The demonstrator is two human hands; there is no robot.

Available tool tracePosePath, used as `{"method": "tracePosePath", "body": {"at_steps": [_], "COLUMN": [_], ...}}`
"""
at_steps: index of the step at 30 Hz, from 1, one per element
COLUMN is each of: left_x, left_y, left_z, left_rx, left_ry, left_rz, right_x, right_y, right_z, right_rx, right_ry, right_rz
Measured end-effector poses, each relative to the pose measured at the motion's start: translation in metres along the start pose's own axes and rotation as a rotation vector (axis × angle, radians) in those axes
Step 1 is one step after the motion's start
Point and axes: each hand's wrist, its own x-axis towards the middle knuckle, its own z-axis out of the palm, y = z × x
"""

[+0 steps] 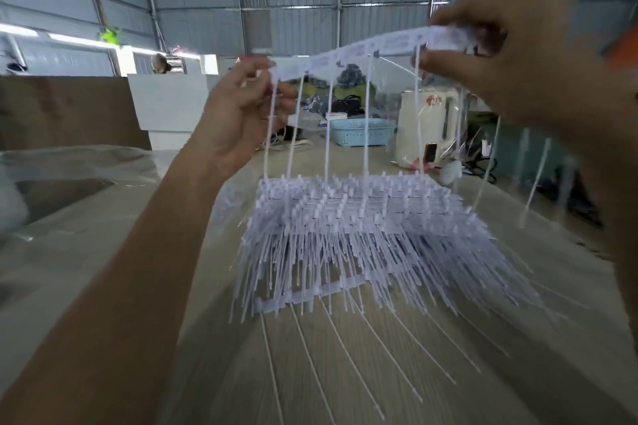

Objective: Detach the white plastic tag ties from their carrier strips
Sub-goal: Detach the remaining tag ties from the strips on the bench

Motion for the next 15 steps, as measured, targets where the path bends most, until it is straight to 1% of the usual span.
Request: {"method": "tracePosePath", "body": {"at_steps": [2,4,5,6,9,10,11,12,14,15], "left_x": [0.001,0.003,0.003,0.003,0.002,0.000,-0.001,-0.003,-0.004,-0.004], "left_y": [-0.008,-0.014,-0.017,-0.019,-0.025,-0.027,-0.029,-0.032,-0.038,-0.040], "left_z": [0.001,0.002,0.002,0.002,-0.001,-0.001,0.000,0.003,0.012,0.017], "left_rx": [0.108,0.137,0.158,0.192,0.346,0.399,0.450,0.497,0.538,0.530], "left_ry": [-0.004,-0.018,-0.025,-0.041,-0.155,-0.211,-0.272,-0.330,-0.409,-0.419], "left_rz": [-0.055,-0.089,-0.103,-0.119,-0.213,-0.253,-0.291,-0.323,-0.362,-0.363], "right_x": [-0.001,0.001,0.001,0.002,-0.002,-0.005,-0.007,-0.010,-0.014,-0.017], "right_y": [-0.013,-0.019,-0.018,-0.014,0.010,0.018,0.027,0.034,0.041,0.041], "right_z": [-0.010,-0.016,-0.016,-0.015,-0.003,0.003,0.010,0.019,0.041,0.054], "right_rx": [-0.020,-0.034,-0.047,-0.057,0.001,0.066,0.145,0.219,0.305,0.319], "right_ry": [-0.012,-0.130,-0.241,-0.387,-0.938,-1.073,-1.139,-1.142,-1.054,-1.007], "right_rz": [-0.069,-0.096,-0.097,-0.087,0.030,0.071,0.109,0.140,0.171,0.168]}}
